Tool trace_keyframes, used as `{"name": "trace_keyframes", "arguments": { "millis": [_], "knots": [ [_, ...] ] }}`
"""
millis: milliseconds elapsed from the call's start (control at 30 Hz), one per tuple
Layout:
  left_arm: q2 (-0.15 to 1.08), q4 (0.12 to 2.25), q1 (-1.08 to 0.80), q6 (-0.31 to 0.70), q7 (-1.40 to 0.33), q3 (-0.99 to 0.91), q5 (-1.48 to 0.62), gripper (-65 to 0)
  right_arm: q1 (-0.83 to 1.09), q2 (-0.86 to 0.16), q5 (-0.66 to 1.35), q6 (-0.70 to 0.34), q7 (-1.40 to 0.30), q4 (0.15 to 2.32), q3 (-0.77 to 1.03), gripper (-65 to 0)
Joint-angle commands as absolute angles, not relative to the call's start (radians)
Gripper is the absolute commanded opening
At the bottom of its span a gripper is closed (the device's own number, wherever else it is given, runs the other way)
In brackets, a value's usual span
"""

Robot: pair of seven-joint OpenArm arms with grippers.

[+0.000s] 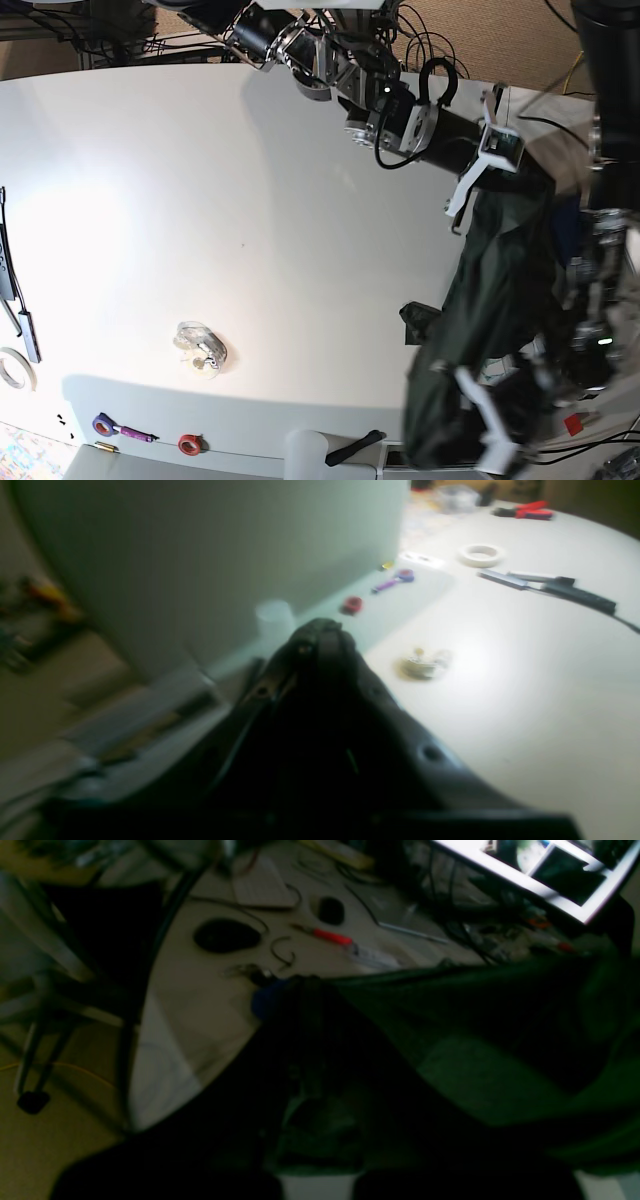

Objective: Layout the t-shirt on the table in an organized manner, then fold the t-shirt properly
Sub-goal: 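Hold the t-shirt raised with both grippers, letting it hang, then lower the t-shirt onto the table center with both grippers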

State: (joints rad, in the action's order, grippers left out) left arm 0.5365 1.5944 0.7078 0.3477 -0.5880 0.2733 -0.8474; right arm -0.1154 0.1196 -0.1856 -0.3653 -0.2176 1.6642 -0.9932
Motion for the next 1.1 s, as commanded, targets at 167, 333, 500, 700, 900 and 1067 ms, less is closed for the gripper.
{"name": "trace_keyframes", "arguments": {
  "millis": [167, 333, 500, 700, 900, 1067],
  "knots": [
    [0.411, 1.412, 0.751, 0.431, -0.519, 0.372, -0.864, -65.0, -0.110, 0.108, -0.176, -0.377, -0.202, 1.682, -0.967, -65.0],
    [0.310, 1.295, 0.751, 0.463, -0.514, 0.382, -0.864, -65.0, -0.062, 0.073, -0.197, -0.377, -0.256, 1.682, -0.900, -65.0],
    [0.236, 1.264, 0.751, 0.474, -0.515, 0.382, -0.863, -65.0, 0.004, 0.044, -0.198, -0.377, -0.257, 1.682, -0.775, -65.0],
    [0.153, 1.259, 0.748, 0.511, -0.515, 0.384, -0.818, -65.0, 0.081, 0.010, -0.106, -0.377, -0.259, 1.682, -0.675, -65.0],
    [0.094, 1.224, 0.736, 0.512, -0.515, 0.384, -0.815, -65.0, 0.168, -0.010, -0.067, -0.378, -0.262, 1.682, -0.660, -65.0],
    [0.032, 1.101, 0.726, 0.549, -0.498, 0.384, -0.815, -65.0, 0.215, -0.014, -0.068, -0.378, -0.262, 1.682, -0.660, -65.0]
  ]
}}
